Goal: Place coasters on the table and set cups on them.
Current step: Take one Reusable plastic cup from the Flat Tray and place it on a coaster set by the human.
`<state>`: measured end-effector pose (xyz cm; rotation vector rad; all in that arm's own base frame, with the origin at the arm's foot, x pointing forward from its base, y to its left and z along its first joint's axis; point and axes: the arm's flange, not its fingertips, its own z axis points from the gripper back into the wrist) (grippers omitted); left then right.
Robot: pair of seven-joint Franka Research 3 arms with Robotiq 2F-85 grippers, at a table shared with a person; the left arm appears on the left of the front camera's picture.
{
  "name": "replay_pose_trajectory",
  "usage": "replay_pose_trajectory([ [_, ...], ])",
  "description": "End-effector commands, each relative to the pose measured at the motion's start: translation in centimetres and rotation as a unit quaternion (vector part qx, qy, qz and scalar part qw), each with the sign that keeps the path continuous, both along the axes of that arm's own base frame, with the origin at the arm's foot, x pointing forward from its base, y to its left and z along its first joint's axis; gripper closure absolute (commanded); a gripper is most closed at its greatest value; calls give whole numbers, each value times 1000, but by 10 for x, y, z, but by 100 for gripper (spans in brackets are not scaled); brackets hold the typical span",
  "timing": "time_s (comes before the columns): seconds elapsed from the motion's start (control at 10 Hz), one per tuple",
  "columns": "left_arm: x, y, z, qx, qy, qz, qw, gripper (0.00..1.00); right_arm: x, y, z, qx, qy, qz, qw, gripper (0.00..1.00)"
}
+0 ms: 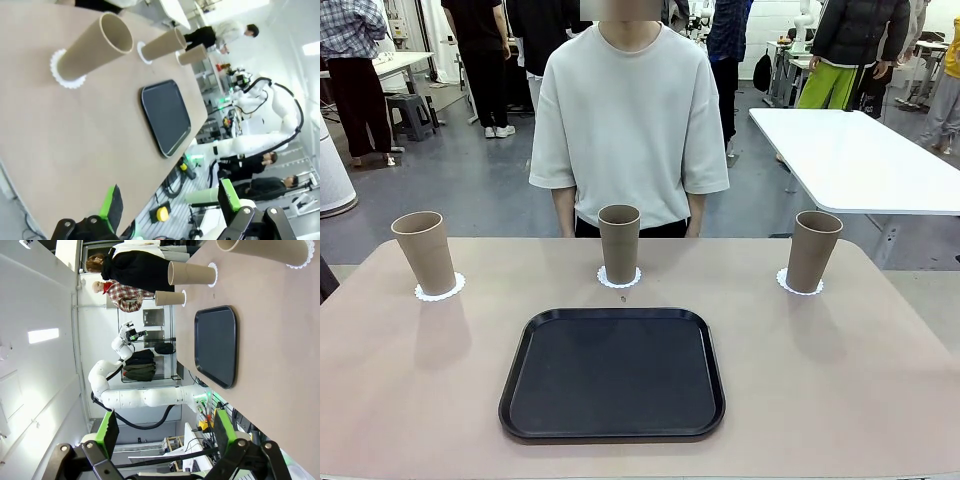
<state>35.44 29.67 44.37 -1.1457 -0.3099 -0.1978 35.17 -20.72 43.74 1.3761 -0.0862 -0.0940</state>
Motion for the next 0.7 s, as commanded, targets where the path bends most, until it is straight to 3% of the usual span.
replay_pose_trajectory([
  [0.0, 1, -5, 8, -15, -10, 13, 1000, 0, -1, 1, 0, 3, -7, 2, 1000, 0],
  [0.2, -1, -4, 8, -10, -12, 1, 1000, 0, -1, 1, 0, 3, -7, 2, 1000, 0],
  [0.4, 4, -14, 9, 51, -19, -78, 995, 0, -1, 1, 0, 3, -7, 2, 1000, 0],
  [0.5, 3, -4, 5, -5, -9, -3, 1000, 0, -1, 1, 0, 3, -7, 2, 1000, 0],
  [0.6, 3, -4, 5, -5, -9, -3, 1000, 0, -1, 1, 0, 3, -7, 2, 1000, 0],
])
